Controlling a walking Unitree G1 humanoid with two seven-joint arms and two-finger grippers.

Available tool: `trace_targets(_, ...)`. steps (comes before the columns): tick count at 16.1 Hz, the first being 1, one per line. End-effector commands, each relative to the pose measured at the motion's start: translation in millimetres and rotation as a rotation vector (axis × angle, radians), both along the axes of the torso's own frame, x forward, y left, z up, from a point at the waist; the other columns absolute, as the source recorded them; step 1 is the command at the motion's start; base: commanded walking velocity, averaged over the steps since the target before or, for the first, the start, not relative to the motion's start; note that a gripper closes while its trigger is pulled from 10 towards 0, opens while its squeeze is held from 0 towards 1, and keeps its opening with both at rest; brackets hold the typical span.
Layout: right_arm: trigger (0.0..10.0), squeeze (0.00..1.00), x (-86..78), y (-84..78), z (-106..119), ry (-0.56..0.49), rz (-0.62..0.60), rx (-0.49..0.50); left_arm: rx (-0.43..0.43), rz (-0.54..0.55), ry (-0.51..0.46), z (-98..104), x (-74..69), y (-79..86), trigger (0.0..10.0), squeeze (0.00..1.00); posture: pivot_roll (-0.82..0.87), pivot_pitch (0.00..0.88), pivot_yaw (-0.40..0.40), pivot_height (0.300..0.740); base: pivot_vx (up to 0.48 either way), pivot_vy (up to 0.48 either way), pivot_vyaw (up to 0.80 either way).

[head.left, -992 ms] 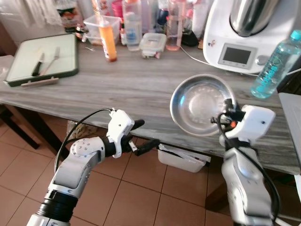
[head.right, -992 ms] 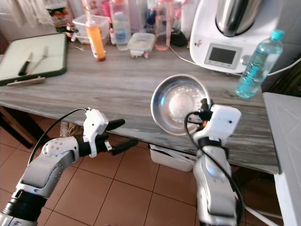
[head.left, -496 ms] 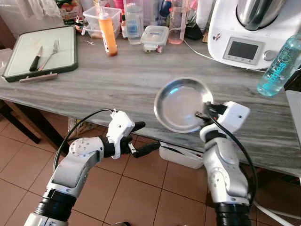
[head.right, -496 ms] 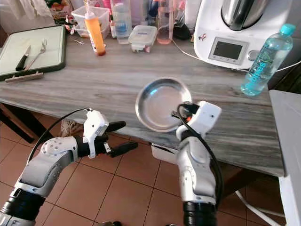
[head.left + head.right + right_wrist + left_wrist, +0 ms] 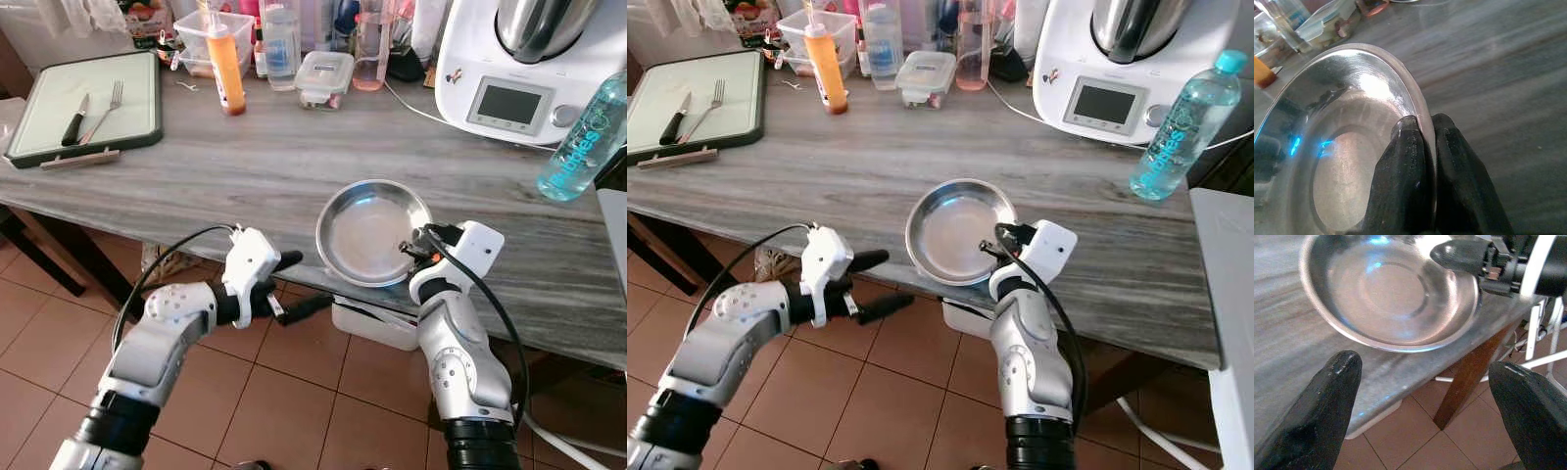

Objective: Setting the table

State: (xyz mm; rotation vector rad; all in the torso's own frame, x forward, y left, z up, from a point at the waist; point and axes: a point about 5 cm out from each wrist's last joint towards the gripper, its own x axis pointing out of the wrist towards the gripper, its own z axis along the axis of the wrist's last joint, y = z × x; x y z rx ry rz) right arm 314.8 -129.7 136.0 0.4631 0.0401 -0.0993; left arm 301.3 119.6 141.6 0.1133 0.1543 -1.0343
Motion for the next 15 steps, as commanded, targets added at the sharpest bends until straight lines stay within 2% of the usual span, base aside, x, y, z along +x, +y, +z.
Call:
trace_targets(1,10.0,0.00,-3.5,-3.7,-10.7,0.049,-0.022,0.017,0.014,0.020,-0.017,3.0,3.5,5.3,10.0,0.00,0.16,0.148,0.012,0.740,0.000,0.000,0.00)
trace_targets(8,10.0,0.00,-3.3,-0.5,-14.7,0.067,-0.018,0.044,-0.004,0.061,-0.031,9.8,13.1,11.3,10.0,0.00,0.16,0.146,0.016,0.740,0.000,0.000,0.00)
trace_targets(9,10.0,0.29,-3.9,0.7,-17.1,0.079,-0.013,0.057,-0.014,0.058,-0.026,9.8,12.9,9.6,10.0,0.00,0.16,0.147,0.016,0.740,0.000,0.000,0.00)
trace_targets(10,10.0,0.29,-3.9,1.3,-17.8,0.083,-0.010,0.067,-0.024,0.055,-0.018,9.6,12.6,8.5,10.0,0.00,0.16,0.147,0.016,0.740,0.000,0.000,0.00)
trace_targets(11,10.0,1.00,-3.6,2.8,-18.9,0.088,-0.002,0.071,-0.038,0.058,-0.010,9.5,12.5,6.9,10.0,0.00,0.16,0.147,0.016,0.740,0.000,0.000,0.00)
trace_targets(15,10.0,1.00,-3.9,5.2,-19.8,0.096,0.010,0.092,-0.043,0.055,-0.007,9.0,12.8,3.5,10.0,0.00,0.16,0.147,0.013,0.740,0.000,0.000,0.00)
